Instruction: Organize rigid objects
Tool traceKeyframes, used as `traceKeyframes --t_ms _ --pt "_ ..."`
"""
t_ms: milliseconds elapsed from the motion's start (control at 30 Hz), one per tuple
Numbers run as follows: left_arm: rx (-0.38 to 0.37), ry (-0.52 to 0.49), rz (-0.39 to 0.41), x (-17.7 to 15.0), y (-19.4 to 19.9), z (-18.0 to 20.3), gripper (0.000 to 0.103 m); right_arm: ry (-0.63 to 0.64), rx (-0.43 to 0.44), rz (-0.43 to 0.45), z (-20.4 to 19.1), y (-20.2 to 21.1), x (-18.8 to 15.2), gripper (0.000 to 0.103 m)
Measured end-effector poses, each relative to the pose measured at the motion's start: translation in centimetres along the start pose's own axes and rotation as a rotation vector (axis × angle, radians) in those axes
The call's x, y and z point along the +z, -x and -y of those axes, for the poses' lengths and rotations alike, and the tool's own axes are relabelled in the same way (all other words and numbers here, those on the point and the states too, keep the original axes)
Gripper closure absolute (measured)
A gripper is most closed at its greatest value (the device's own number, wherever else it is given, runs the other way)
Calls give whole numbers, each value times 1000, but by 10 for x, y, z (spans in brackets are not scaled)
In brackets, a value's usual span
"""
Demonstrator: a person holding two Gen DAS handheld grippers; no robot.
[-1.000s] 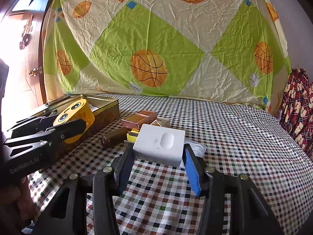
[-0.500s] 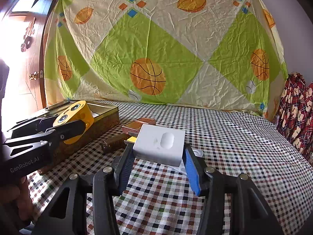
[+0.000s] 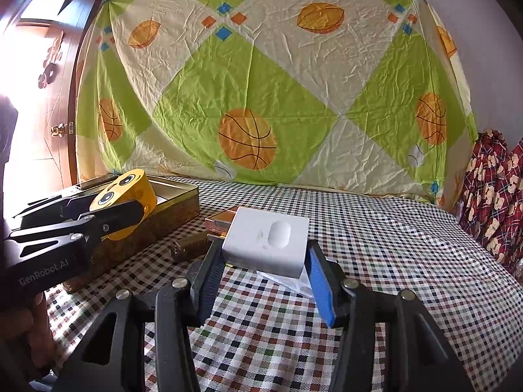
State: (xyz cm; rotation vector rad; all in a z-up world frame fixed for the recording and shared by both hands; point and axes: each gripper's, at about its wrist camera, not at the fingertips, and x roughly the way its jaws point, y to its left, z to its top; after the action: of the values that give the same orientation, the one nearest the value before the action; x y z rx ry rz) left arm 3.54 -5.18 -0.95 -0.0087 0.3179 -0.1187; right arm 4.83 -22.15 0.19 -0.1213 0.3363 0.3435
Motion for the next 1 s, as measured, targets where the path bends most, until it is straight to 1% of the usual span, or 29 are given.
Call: traceKeyframes --t_ms 233,1000 --pt "2 -6 25 0 4 1 62 5 -4 25 -1 4 -1 51" --pt "8 -13 59 2 12 4 62 7 -18 72 0 12 -1 51"
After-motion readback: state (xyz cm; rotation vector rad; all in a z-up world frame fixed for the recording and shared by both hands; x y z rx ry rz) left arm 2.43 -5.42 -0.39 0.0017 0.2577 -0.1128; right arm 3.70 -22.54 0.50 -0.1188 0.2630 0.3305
